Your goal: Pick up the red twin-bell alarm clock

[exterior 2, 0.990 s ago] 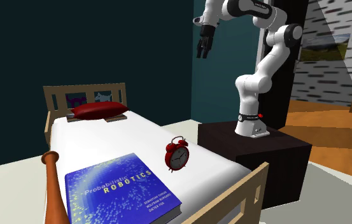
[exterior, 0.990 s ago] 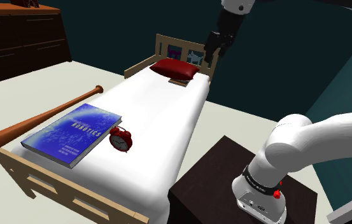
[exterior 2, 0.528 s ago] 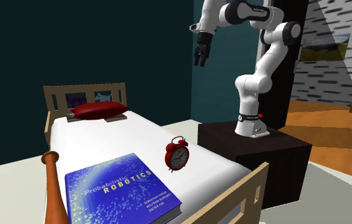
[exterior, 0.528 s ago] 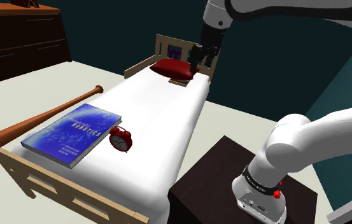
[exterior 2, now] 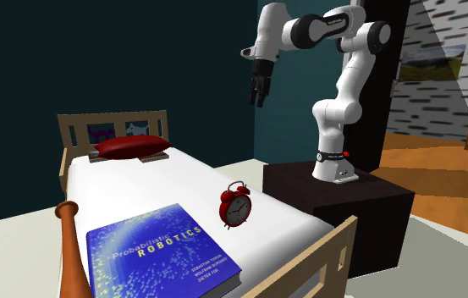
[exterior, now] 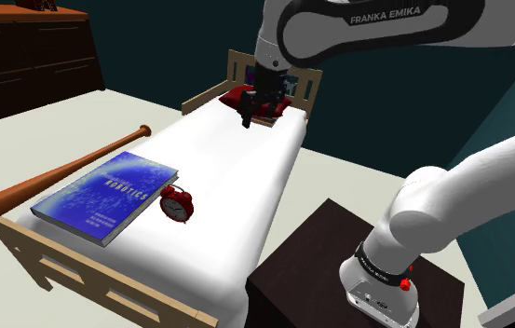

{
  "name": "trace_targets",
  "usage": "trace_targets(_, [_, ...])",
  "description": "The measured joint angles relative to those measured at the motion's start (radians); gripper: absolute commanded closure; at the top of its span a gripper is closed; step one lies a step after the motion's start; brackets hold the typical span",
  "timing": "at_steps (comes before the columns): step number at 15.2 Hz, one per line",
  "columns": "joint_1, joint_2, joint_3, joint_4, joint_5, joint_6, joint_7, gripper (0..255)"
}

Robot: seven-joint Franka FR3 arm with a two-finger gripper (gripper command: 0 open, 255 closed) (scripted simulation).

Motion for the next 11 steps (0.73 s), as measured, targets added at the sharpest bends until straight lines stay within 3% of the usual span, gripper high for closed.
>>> trace_targets(11, [0.020,0.354,0.117,0.092,-0.038,0.234,0.174,0])
